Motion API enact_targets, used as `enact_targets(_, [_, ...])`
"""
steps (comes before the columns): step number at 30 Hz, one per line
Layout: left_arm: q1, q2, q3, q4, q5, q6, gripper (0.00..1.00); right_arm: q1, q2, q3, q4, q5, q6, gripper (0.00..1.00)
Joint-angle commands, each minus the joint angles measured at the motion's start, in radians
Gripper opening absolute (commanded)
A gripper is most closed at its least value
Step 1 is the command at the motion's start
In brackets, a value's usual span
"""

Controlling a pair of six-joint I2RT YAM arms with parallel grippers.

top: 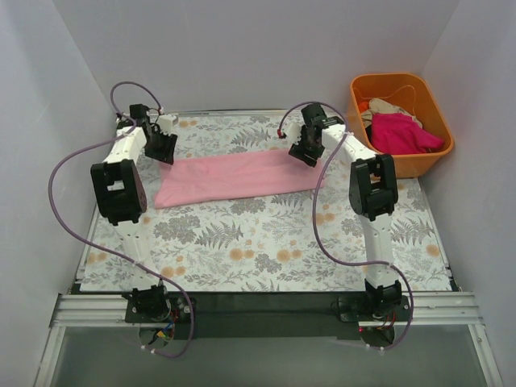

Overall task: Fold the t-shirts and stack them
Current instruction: Fold the tshirt

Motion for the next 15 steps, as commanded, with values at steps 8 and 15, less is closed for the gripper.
enact_targets(8, [-0.005,-0.168,0.048,-0.276,0.099,-0.11,0.38,-0.007,-0.207,-0.106,-0.056,-0.112,0.035,0.38])
enact_targets(15, [-0.032,-0.231,-0.211,-0.216,0.073,-0.152,0.32,-0.005,-0.114,-0.125,-0.082,-0.199,0.094,0.25])
